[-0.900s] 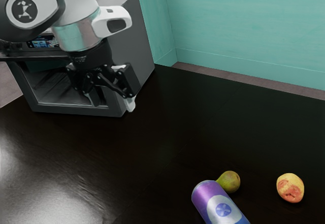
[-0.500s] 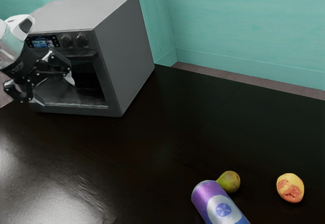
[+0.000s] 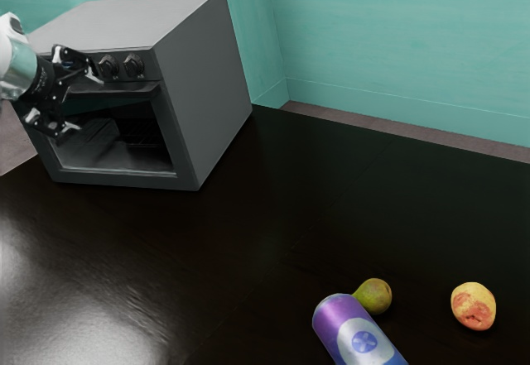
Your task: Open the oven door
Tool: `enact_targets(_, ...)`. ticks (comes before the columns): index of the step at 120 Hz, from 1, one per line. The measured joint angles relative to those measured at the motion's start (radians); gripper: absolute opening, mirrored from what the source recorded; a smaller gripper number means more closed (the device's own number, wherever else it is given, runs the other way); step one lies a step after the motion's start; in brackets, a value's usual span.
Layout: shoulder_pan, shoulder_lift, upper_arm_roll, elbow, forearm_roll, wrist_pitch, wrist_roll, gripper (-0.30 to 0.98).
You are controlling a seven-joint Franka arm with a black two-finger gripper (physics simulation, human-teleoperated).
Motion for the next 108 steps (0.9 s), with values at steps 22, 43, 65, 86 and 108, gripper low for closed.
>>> enact_targets(22, 0.228, 0.039, -0.174, 0.032, -0.001, 0.062, -0.116, 0.68)
enact_targets(43, 0.255, 0.103, -0.209, 0.093, 0.005, 0.087, -0.192, 0.68)
enact_targets(65, 0.287, 0.133, -0.211, 0.097, 0.006, 0.098, -0.241, 0.68)
enact_targets(86, 0.329, 0.175, -0.235, 0.142, 0.007, 0.102, -0.268, 0.68)
enact_targets(108, 0.382, 0.188, -0.302, 0.15, 0.008, 0.104, -0.285, 0.68)
